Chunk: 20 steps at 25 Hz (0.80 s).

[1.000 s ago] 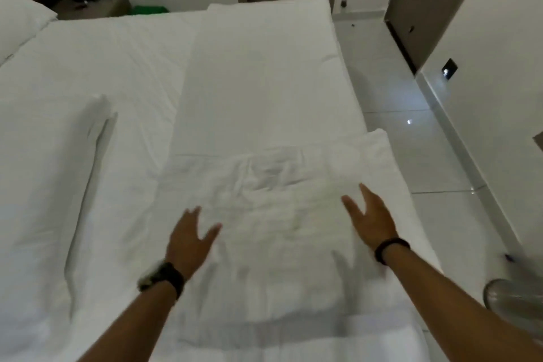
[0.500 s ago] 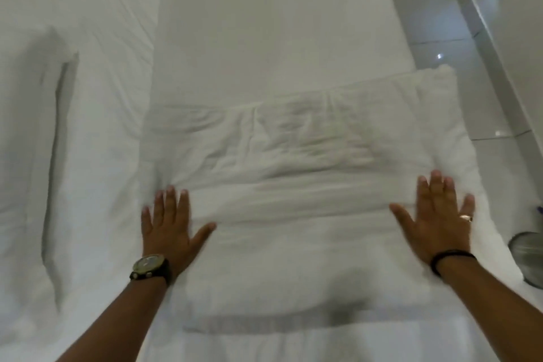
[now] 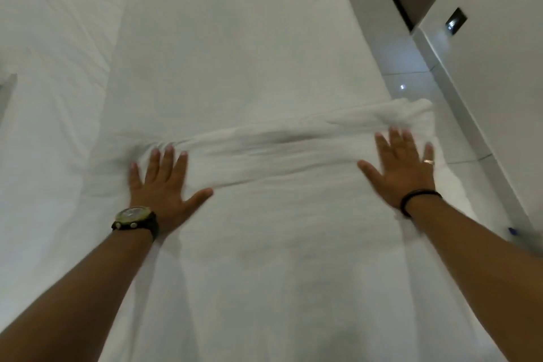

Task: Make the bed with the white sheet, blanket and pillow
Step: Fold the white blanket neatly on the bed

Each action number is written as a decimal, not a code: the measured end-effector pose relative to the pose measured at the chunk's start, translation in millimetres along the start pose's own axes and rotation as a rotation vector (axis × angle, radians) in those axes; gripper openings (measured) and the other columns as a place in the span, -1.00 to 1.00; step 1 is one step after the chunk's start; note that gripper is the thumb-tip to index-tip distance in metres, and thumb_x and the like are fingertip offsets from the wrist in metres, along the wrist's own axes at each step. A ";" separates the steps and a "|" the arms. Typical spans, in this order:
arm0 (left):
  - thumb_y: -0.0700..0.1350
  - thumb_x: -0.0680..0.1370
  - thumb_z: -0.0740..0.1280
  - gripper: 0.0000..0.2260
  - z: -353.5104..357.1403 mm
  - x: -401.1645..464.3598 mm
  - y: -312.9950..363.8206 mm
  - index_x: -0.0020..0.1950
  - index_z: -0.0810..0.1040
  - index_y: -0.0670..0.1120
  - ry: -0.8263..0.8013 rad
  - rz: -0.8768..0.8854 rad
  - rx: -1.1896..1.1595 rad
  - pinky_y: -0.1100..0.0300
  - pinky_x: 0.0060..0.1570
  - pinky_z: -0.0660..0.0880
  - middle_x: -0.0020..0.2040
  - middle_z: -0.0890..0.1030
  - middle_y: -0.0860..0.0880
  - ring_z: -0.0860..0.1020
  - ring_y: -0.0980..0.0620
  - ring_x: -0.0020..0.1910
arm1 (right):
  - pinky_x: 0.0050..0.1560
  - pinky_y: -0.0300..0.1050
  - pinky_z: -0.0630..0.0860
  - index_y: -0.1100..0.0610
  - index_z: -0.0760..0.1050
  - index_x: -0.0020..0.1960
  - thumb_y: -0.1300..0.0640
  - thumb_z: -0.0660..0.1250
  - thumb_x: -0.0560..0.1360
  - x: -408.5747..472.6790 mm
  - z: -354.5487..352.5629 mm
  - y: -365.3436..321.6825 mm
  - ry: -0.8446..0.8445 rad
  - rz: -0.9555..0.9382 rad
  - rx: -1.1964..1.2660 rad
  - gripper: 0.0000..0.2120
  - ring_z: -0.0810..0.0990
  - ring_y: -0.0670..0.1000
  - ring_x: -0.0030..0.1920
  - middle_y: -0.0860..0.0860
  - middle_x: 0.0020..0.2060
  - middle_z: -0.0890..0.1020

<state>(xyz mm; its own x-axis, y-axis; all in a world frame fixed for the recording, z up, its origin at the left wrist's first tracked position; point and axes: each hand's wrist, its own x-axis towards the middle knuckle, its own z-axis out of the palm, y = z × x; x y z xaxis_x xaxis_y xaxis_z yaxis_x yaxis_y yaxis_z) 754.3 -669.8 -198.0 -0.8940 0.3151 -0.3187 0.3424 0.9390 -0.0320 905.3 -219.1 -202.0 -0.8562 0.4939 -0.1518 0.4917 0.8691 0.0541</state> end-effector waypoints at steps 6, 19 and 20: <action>0.61 0.35 -0.19 -0.02 8.9 -139.0 -4.9 0.62 -0.27 0.08 -0.165 0.023 -0.141 -0.09 0.52 -0.38 0.63 -0.31 -0.04 -0.36 -0.03 0.59 | 0.45 0.39 -0.11 0.04 -0.05 0.59 -0.50 -0.31 0.43 -133.9 -8.7 29.2 -0.179 0.150 0.077 -0.09 -0.08 0.16 0.57 0.15 0.59 -0.04; -0.39 0.05 0.55 0.03 52.2 -266.2 -5.4 0.50 0.32 -0.05 -0.273 0.101 0.123 -0.41 0.15 0.45 0.43 0.47 -0.33 0.48 -0.50 0.30 | 0.28 0.38 0.34 0.31 0.46 0.32 0.47 0.56 0.09 -264.5 31.2 0.8 0.004 -0.318 -0.017 -0.20 0.49 0.41 0.25 0.41 0.27 0.49; -0.42 0.08 0.52 -0.01 50.2 -263.4 -4.3 0.49 0.35 -0.07 -0.287 0.066 0.116 -0.38 0.07 0.52 0.39 0.51 -0.33 0.53 -0.50 0.23 | 0.09 0.34 0.52 0.33 0.55 0.17 0.53 0.52 0.10 -260.1 25.8 -3.6 0.056 -0.329 0.001 -0.36 0.59 0.40 0.09 0.40 0.12 0.58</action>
<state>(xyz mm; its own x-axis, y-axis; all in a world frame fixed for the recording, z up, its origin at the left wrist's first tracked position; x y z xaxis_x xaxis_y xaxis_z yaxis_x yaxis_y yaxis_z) 1002.8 -763.7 -161.6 -0.7562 0.3075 -0.5775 0.4424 0.8906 -0.1051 1130.3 -351.5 -188.1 -0.9764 0.1877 -0.1066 0.1877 0.9822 0.0106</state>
